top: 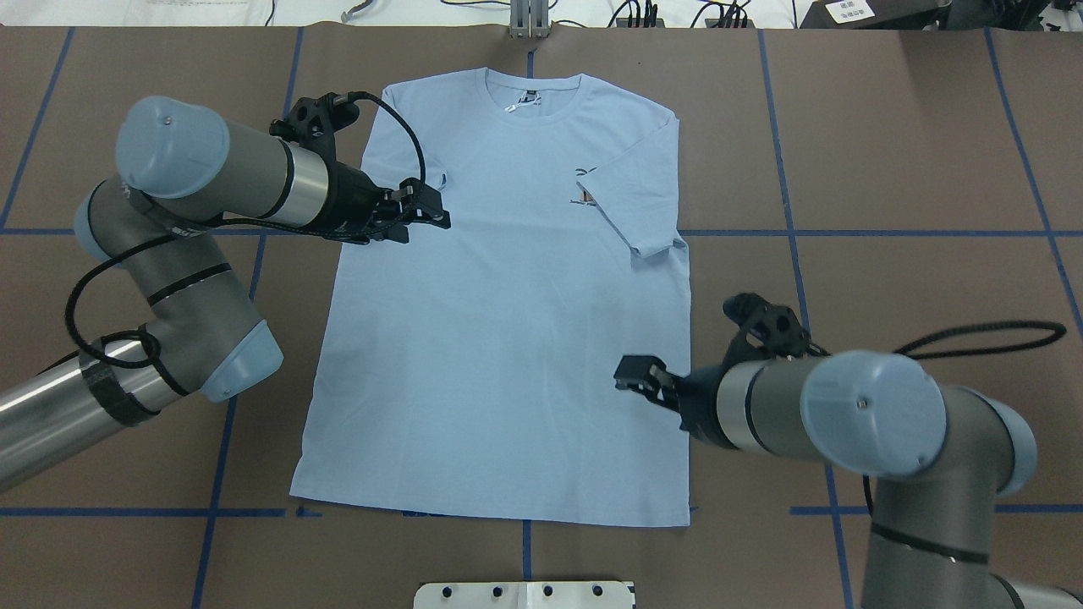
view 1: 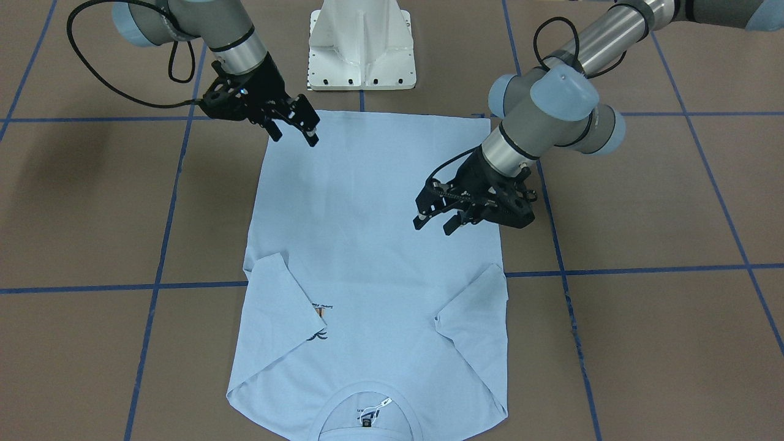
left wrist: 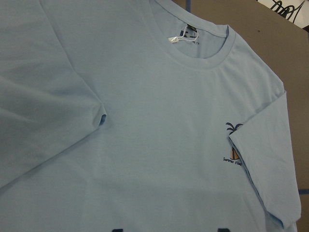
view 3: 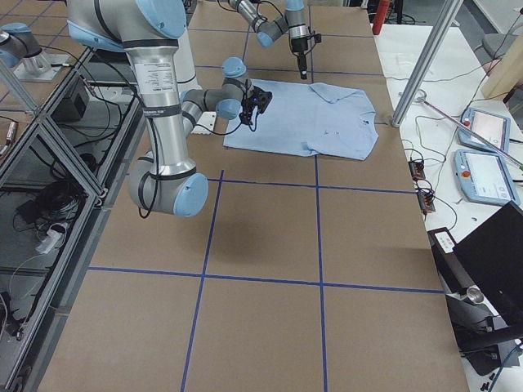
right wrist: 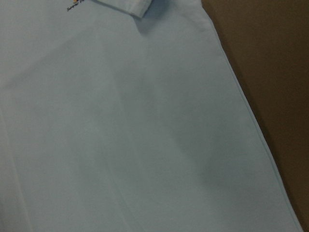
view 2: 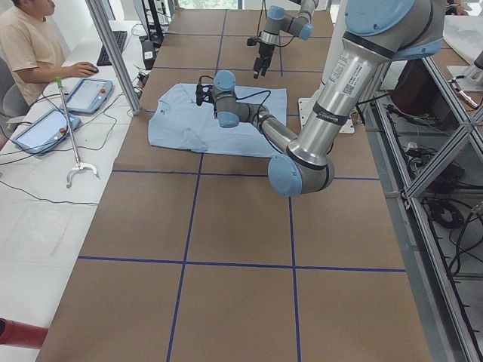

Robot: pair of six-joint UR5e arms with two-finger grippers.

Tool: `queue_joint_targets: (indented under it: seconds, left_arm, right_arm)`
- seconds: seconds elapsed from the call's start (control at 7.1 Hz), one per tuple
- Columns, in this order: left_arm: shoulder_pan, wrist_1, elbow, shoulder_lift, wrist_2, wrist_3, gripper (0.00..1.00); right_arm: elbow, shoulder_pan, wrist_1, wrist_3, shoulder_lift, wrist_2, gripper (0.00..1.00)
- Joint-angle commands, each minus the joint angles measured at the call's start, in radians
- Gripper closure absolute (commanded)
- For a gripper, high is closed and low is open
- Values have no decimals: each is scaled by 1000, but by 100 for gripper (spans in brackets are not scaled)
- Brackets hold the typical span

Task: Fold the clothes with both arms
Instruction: 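Release the sleeves and move the right gripper to the hem corner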

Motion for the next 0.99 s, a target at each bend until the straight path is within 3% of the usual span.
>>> queue_joint_targets:
  seconds: [0.0, 0.14, 0.42, 0.84]
  left_arm:
    - [2, 84, -86, 30, -23, -31, 30]
    - [2, 84, -84, 34, -7, -30, 28]
    - [2, 84, -89, 32, -9, -31, 26]
    - [2, 84, -90, 34, -7, -31, 24]
  right_arm:
    - [48, -192, -90, 128, -73, -183, 11]
    - [43, -238, -169, 141, -64, -233, 11]
    - [8, -262, -176, 285, -52, -265, 12]
    - [-70, -262, -176, 290, -4, -278, 19]
